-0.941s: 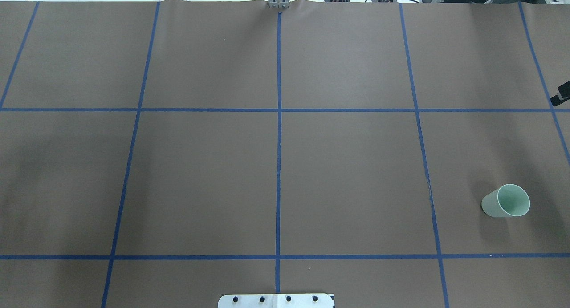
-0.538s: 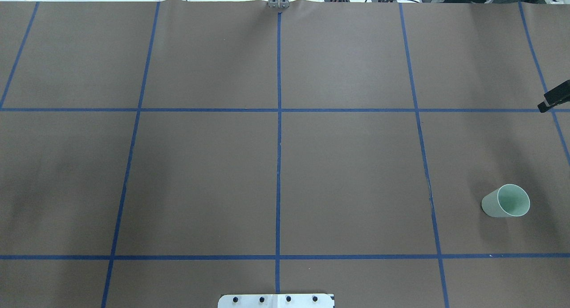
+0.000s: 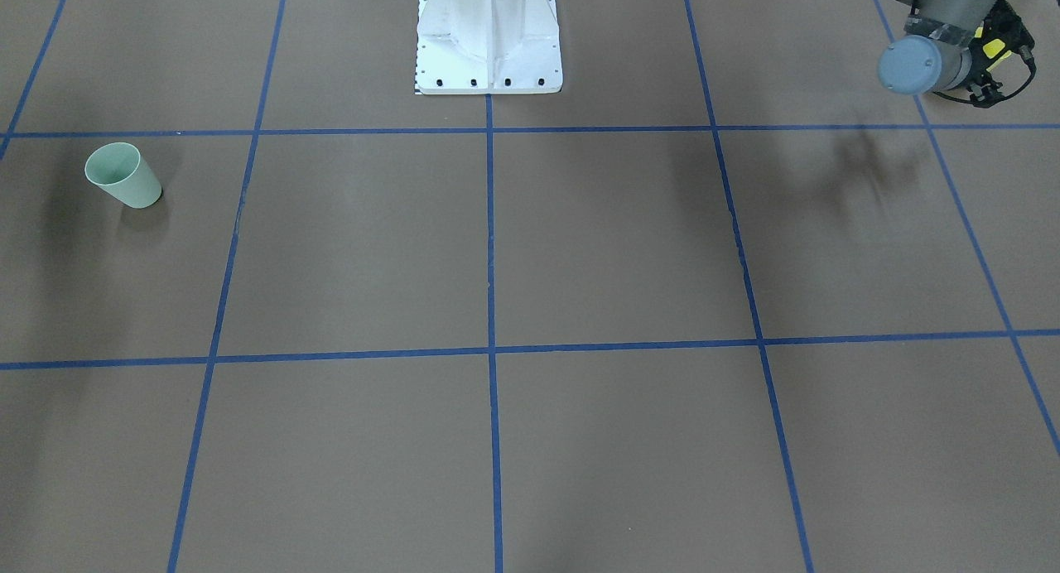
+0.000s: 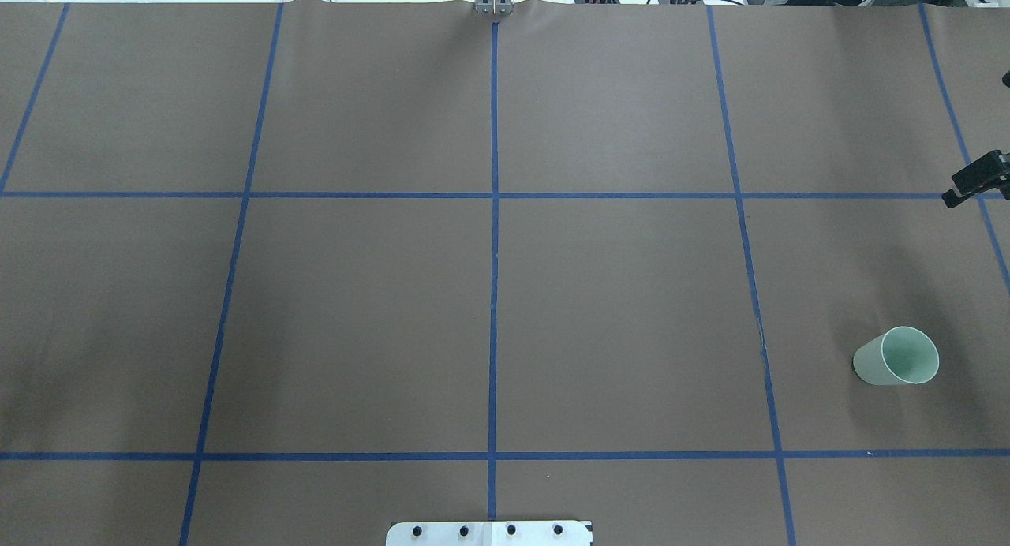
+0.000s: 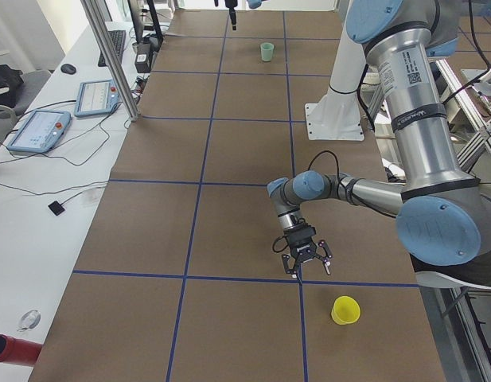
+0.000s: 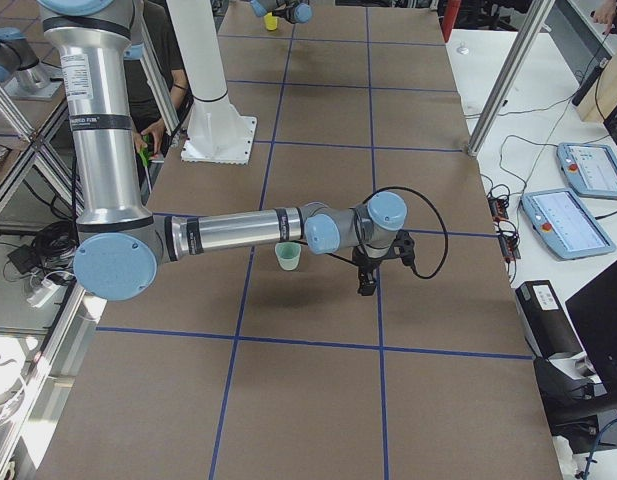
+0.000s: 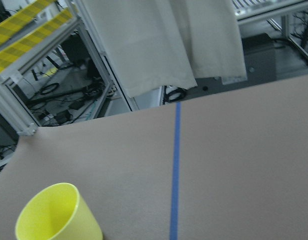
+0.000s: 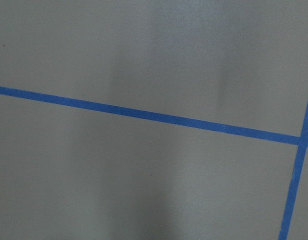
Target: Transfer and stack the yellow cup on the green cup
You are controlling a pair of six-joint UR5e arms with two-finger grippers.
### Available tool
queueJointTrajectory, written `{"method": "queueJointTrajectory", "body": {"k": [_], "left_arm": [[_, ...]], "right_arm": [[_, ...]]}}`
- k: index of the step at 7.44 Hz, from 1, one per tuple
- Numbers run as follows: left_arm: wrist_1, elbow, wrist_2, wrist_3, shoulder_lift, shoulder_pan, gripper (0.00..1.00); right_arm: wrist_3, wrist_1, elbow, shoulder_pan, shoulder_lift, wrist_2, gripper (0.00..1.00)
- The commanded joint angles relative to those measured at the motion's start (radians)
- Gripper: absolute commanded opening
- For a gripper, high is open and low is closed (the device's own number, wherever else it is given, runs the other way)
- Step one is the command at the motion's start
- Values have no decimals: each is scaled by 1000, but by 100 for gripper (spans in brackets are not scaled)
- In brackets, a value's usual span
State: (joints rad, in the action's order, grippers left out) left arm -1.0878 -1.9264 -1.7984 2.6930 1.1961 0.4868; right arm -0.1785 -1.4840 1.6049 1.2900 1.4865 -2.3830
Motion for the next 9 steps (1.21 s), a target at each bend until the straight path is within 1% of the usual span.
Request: {"method": "queueJointTrajectory", "body": {"k": [1,3,4,7,9], "left_arm": [[-67,108,-90,138,-1,-138,97],[-141,171,-110,168,-3,-195,97],[-158,209,-108,168,-4,-200,97],[-161,219,-108,169,-23,-200,97],[-162,228,-107,171,-23,-200,95]], "right_arm": [[1,1,-5,-9,0,1,100],[1,1,-3,-9,5,1,100],[1,1,-3,-9,5,1,100],[1,1,-2,-9,3,1,100],[1,1,-2,-9,3,1,100]]}}
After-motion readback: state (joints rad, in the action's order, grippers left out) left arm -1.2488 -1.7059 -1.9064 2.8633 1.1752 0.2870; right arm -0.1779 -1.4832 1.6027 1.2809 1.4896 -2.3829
